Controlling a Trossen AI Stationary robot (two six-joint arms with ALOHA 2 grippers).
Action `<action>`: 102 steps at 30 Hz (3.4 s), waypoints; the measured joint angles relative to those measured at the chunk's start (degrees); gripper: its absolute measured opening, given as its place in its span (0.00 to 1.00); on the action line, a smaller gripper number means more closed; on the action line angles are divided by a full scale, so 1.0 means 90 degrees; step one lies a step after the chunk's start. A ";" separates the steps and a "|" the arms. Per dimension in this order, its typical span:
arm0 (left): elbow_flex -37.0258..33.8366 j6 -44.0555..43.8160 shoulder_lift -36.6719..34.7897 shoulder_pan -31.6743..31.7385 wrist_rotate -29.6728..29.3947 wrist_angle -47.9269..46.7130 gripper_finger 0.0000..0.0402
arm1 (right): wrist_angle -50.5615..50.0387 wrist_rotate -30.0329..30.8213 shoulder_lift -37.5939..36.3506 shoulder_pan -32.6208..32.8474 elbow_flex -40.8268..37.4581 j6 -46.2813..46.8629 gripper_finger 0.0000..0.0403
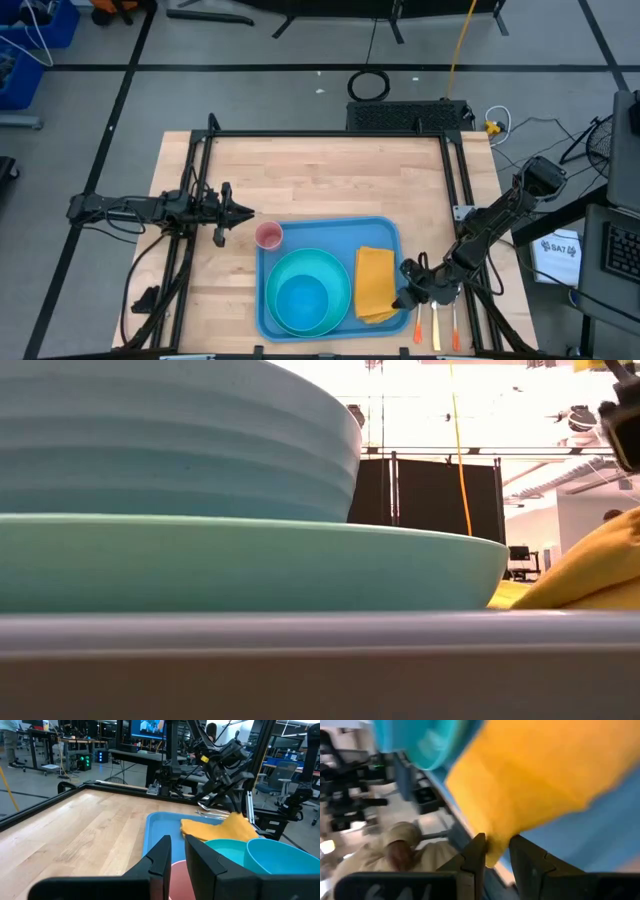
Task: Set up tray
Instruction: Put the yellow napkin on the serving tray to the right of the green plate
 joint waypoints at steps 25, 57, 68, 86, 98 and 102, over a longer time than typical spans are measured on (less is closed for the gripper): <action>0.0000 0.0002 0.0000 -0.0001 0.0000 -0.0002 0.14 | -0.1376 0.0563 -0.0097 0.0223 -0.0015 0.0557 0.20; 0.0000 0.0000 0.0000 -0.0001 -0.0002 0.0000 0.14 | -0.0736 0.0202 -0.0182 -0.2209 0.0045 -0.4342 0.00; 0.0000 0.0000 0.0000 -0.0002 -0.0002 0.0000 0.14 | -0.2566 -0.0517 0.0841 -0.2398 0.1400 -0.5274 0.00; 0.0000 0.0000 0.0000 0.0000 -0.0002 0.0000 0.14 | -0.3505 -0.0988 0.1350 -0.2625 0.1637 -0.5283 0.00; 0.0000 0.0002 0.0000 -0.0002 -0.0002 0.0000 0.14 | -0.3526 -0.0825 0.1353 -0.3297 0.1637 -0.5961 0.00; 0.0000 0.0000 0.0000 0.0000 -0.0002 0.0000 0.14 | -0.3597 -0.0812 0.1353 -0.3425 0.1637 -0.6038 0.00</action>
